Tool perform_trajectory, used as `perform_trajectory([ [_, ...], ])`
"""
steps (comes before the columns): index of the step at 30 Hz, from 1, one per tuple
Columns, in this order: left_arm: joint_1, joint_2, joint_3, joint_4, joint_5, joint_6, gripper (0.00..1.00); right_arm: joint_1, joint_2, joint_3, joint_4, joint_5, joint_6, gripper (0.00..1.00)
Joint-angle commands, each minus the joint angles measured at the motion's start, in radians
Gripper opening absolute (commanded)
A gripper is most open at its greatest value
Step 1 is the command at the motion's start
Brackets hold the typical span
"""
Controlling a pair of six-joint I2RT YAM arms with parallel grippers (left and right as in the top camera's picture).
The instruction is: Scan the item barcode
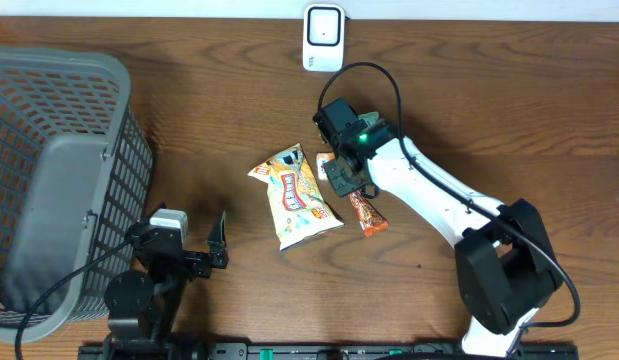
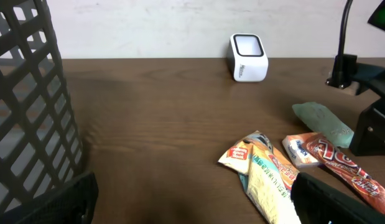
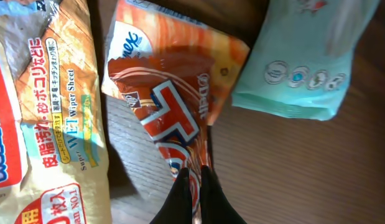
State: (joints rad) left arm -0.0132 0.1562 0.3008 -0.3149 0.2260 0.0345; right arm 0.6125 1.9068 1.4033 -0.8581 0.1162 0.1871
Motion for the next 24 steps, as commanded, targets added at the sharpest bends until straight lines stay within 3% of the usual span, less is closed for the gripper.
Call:
perform_trajectory([
  [1,0.003,-0.002,-0.003,0.001,-0.006,0.014,0.99,0.01,0.01,-0.015,0.019,-0.013,0.018,0.01],
  [15,0.003,-0.002,-0.003,0.0,-0.006,0.014,0.99,-0.01,0.01,-0.132,0.108,0.025,0.018,0.01],
  [24,0.003,-0.002,-0.003,0.001,-0.006,0.014,0.99,0.0,-0.053,0.043,-0.069,-0.063,0.007,0.01],
])
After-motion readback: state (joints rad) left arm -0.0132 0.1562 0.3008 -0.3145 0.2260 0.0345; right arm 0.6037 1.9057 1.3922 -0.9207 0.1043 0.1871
